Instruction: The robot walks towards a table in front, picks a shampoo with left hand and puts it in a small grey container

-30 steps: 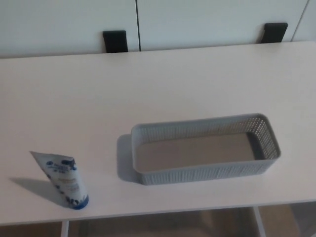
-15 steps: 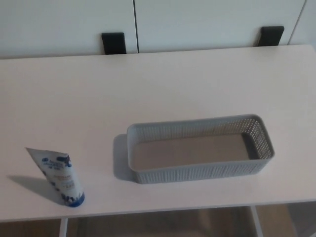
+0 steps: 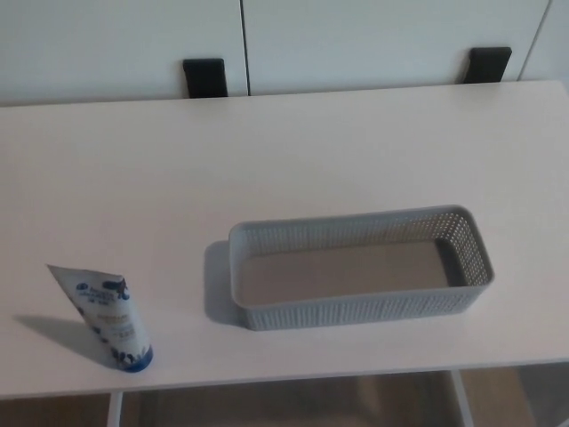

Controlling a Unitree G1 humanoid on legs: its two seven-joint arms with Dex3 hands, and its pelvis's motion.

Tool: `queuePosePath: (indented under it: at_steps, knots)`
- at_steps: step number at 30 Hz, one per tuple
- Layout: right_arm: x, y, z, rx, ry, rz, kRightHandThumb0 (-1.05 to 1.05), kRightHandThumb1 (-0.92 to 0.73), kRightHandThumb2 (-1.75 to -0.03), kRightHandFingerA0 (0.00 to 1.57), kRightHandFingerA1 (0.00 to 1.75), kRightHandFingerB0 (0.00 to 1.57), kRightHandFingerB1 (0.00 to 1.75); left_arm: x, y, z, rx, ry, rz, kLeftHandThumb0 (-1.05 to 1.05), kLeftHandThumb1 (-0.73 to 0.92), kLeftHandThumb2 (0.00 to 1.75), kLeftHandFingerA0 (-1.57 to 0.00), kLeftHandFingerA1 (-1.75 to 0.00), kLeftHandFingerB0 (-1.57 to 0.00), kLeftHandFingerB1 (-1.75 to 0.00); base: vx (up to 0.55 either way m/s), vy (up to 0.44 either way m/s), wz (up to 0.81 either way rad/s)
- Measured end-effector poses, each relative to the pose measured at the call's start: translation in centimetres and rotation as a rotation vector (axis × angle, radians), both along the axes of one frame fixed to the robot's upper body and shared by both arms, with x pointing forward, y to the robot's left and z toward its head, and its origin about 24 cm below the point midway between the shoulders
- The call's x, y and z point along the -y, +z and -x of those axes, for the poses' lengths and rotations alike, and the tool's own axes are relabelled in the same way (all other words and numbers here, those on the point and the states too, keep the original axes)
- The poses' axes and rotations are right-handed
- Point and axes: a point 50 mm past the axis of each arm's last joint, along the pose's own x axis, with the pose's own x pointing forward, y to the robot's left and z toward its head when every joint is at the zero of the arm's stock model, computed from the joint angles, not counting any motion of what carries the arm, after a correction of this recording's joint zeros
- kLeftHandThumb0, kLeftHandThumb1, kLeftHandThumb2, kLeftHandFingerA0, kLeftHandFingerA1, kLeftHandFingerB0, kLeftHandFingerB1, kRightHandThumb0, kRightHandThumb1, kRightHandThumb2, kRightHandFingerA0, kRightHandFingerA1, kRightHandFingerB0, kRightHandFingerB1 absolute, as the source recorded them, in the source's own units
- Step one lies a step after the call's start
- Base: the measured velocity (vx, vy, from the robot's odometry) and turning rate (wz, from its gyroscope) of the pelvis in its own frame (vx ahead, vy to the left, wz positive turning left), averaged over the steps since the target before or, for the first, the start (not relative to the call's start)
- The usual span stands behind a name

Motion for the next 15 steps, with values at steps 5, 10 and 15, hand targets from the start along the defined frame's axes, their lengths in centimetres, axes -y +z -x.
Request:
queuePosePath:
  at_steps: [5,10,15]
  knots:
    - [0.1,-0.1,0.3,-0.027,-0.002,0.000,-0.18,-0.61,-0.58,0.60,0.41,0.46,0.37,0.3,0.1,-2.4,0.029,-0.029,0.047,-0.63,0.39,0.71,-0.09,-0.45,-0.09,-0.23,0.00,0.000,0.00]
    - [0.0,-0.1,0.4,-0.038,-0.004,-0.001,-0.19,-0.61,-0.58,0.60,0.41,0.46,0.37,0.4,-0.8,-4.2,0.006,-0.027,0.112,-0.50,0.34,0.69,-0.04,-0.41,-0.04,-0.25,0.00,0.000,0.00]
    - [0.0,-0.2,0.5,-0.047,-0.008,-0.001,-0.18,-0.61,-0.58,0.61,0.42,0.45,0.37,0.8,-2.7,-5.3,-0.082,-0.031,0.188,-0.53,0.35,0.69,-0.04,-0.36,-0.06,-0.20,0.00,0.000,0.00]
